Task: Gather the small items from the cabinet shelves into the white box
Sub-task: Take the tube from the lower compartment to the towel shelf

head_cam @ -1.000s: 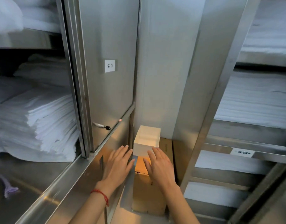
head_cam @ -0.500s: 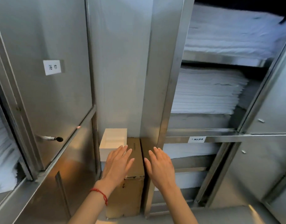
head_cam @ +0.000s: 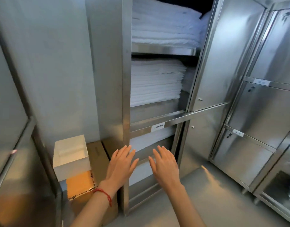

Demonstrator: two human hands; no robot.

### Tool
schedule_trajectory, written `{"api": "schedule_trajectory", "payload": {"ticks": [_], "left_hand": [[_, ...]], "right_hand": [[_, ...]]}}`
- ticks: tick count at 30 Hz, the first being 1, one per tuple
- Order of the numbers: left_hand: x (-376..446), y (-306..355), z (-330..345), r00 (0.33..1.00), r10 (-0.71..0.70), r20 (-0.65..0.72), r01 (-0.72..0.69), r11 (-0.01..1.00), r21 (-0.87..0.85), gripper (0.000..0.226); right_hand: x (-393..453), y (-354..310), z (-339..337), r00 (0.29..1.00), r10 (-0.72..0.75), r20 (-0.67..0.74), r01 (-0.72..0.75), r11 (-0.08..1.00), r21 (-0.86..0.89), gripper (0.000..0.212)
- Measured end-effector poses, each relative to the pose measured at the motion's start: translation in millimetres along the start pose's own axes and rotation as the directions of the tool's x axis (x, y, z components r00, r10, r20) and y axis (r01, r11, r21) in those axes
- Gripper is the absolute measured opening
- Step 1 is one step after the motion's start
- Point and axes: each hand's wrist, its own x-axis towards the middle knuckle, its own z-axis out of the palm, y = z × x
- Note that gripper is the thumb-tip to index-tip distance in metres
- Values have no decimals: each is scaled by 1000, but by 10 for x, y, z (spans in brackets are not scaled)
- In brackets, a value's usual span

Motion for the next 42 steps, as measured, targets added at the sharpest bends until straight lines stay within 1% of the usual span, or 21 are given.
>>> {"api": "schedule_trajectory", "payload": {"ticks": [4,5,7,9,13,18,21,26,30,31,34,35,37,39,42], "left_hand": [[128,252,53,984,175,-40,-174,985,22,37],[154,312,84,979,202,-39,-202,979,3,37],[201,452,139,972,234,5,-233,971,-62,41],[250,554,242,964,262,53,-258,964,-66,48],[298,853,361,945,317,74,-306,943,-129,50],[350,1290,424,923,383,30,-368,905,-213,47],[358,1571,480,908,416,51,-395,890,-227,49],[306,2075,542,870,492,39,-462,839,-287,49],[242,2455,601,838,545,26,-511,801,-312,48],[230,2558,614,832,555,26,-517,791,-326,48],[179,2879,621,818,576,0,-534,758,-374,45],[156,2983,629,814,581,-10,-538,747,-390,44],[103,3191,650,793,609,-7,-563,730,-388,45],[49,3380,669,773,634,-5,-588,714,-379,46],[-17,3627,667,746,665,-30,-616,672,-411,46]], "right_hand": [[-141,230,-71,994,89,-60,-94,993,-76,39],[-178,284,-99,991,112,-73,-118,989,-94,39],[-255,387,-158,985,147,-94,-158,980,-120,37],[-333,493,-229,978,181,-102,-195,969,-154,36],[-499,702,-382,959,263,-105,-279,940,-195,34],[-692,970,-608,933,345,-105,-360,901,-241,33],[-827,1142,-748,913,395,-105,-408,880,-244,31],[-1075,1446,-1018,883,453,-118,-468,837,-283,34],[-1295,1700,-1193,855,496,-150,-518,808,-281,33],[-1360,1767,-1233,846,514,-142,-532,800,-277,34],[-1552,1967,-1374,812,583,-42,-570,775,-274,47],[-1626,2036,-1419,801,598,-34,-584,767,-265,50],[-1757,2143,-1528,780,624,-55,-614,745,-261,51],[-1878,2217,-1647,755,654,-45,-639,718,-277,52],[-2050,2323,-1798,724,687,-60,-670,680,-298,52]]}}
